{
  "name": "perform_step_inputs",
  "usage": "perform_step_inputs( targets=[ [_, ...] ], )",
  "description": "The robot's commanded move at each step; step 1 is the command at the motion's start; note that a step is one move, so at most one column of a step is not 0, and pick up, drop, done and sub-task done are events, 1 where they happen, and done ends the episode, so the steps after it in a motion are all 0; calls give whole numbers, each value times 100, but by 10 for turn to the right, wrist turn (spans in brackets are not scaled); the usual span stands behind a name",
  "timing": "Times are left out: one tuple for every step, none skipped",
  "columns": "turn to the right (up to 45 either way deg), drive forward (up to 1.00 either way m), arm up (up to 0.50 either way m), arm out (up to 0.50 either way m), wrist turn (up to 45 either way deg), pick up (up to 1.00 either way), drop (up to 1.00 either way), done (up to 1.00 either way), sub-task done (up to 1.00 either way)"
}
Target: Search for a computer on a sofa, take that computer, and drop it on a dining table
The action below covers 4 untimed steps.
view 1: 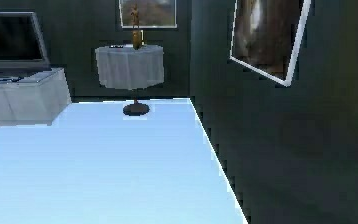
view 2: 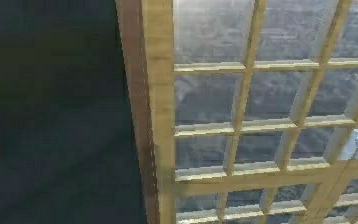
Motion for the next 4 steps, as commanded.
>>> perform_step_inputs(
  targets=[
    [-420, 0, 0, 0, 0, 0, 0, 0, 0],
    [0, 100, 0, 0, 0, 0, 0, 0, 0],
    [0, 35, 0, 0, 0, 0, 0, 0, 0],
    [-450, 0, 0, 0, 0, 0, 0, 0, 0]
  ],
)
